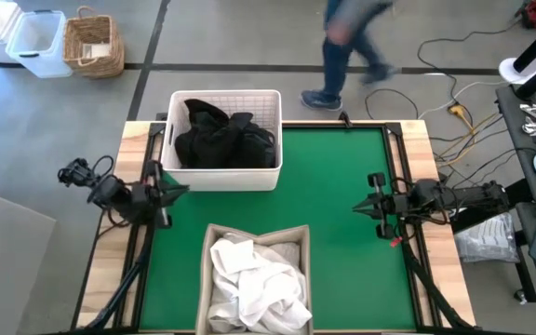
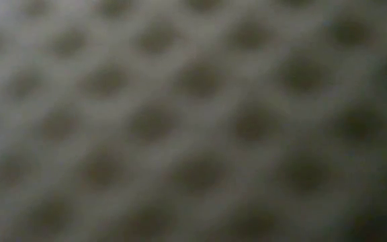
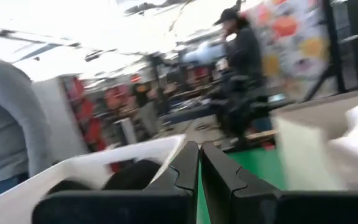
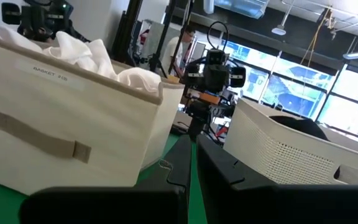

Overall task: Sort clothes
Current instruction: Return to Home Position

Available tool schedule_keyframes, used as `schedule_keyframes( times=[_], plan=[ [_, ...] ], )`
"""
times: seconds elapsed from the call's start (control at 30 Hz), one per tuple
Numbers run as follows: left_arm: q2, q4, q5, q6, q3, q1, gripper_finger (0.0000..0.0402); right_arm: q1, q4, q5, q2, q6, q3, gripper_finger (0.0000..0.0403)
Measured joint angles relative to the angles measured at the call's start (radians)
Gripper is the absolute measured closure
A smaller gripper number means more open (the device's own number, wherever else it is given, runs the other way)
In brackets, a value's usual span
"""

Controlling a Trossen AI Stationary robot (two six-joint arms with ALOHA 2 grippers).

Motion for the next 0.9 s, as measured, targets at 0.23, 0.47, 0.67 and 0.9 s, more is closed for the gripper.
schedule_keyframes(
  times=[0.23,0.47,0.67,0.9],
  plan=[
    [0.002,0.037,0.08,-0.033,-0.037,0.117,0.0401,0.0,-0.002,0.0,0.0,-0.003,0.004,0.0385],
    [0.013,0.054,0.179,-0.053,-0.053,0.24,0.0401,0.0,-0.003,0.0,0.0,-0.016,0.007,0.0385],
    [0.016,0.01,0.278,-0.124,-0.053,0.295,0.0401,0.0,-0.005,0.0,0.0,-0.029,0.008,0.0385],
    [0.013,-0.05,0.397,-0.205,-0.052,0.295,0.0401,0.0,-0.012,0.0,0.0,-0.012,0.009,0.0385]
  ],
)
